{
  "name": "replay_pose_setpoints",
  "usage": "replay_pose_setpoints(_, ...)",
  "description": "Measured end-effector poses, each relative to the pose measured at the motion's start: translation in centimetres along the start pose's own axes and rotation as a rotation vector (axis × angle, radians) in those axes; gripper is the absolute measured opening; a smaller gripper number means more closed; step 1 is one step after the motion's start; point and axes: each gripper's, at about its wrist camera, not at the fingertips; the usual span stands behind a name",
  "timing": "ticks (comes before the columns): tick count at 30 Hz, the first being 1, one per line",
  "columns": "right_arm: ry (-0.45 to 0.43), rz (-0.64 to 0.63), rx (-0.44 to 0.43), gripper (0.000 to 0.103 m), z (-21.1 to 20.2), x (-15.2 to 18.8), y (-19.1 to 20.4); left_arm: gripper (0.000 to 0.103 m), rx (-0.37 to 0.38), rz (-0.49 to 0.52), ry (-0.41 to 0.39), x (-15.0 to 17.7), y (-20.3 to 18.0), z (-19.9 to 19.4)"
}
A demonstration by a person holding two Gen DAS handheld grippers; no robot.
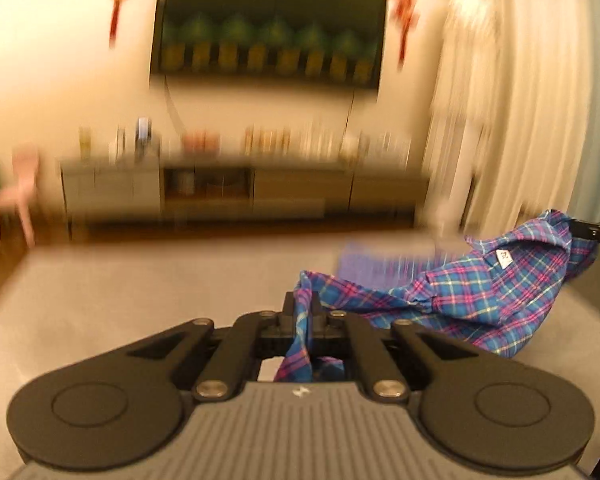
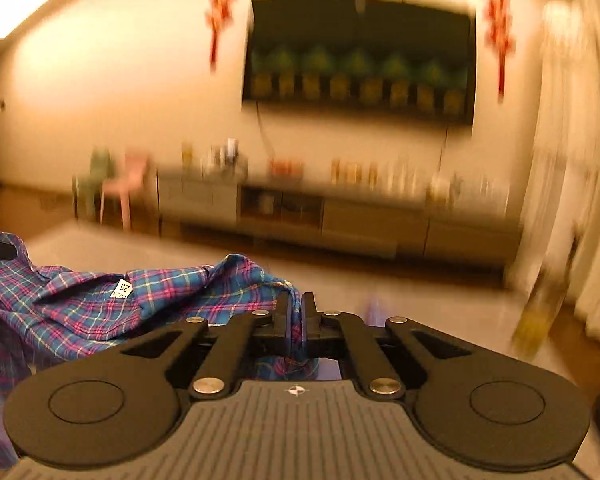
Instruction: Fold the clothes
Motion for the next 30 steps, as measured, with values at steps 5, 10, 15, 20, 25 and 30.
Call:
replay_pose_setpoints(5, -0.296, -0.042, 0.095, 0.0, -8.1, -9.2, -3.2, 0.003, 0.076, 0.059, -0.272, -8.3, -3.7, -9.1)
replay_pose_setpoints(10, -0.427, -0.039, 0.079, 0.0, -12.5, -14.7, -7.0, 0.003, 0.045, 0.137, -0.339, -13.1, -6.6, -11.3)
replay_pose_setpoints(15, -0.231, 0.032, -0.11, 0.0, -6.8, -9.3, -5.2, 0.003, -0.138, 0.181, 0.045, -6.2, -2.9, -0.9)
replay_pose_setpoints(20, 0.093, -0.02, -0.353, 0.06, -1.1, 2.3, 4.6, 0.003, -0.244, 0.092, 0.275, 2.4, 2.4, 4.1)
replay_pose_setpoints(25, 0.178, -0.318, -0.535, 0.095, -1.4, 7.4, 12.9, 0.003, -0.255, 0.042, 0.266, 2.7, 4.0, 3.3)
replay_pose_setpoints(30, 0.189, -0.656, -0.542, 0.099, 0.6, 11.0, 17.7, 0.004, -0.248, 0.026, 0.254, 2.1, 5.1, 1.7)
Point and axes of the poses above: each gripper's, at about its wrist camera, not at the fingertips, and z roughly the way its jaws point, y to its left, x to its underside, and after that the axes turned 14 degrees about -z, right-handed
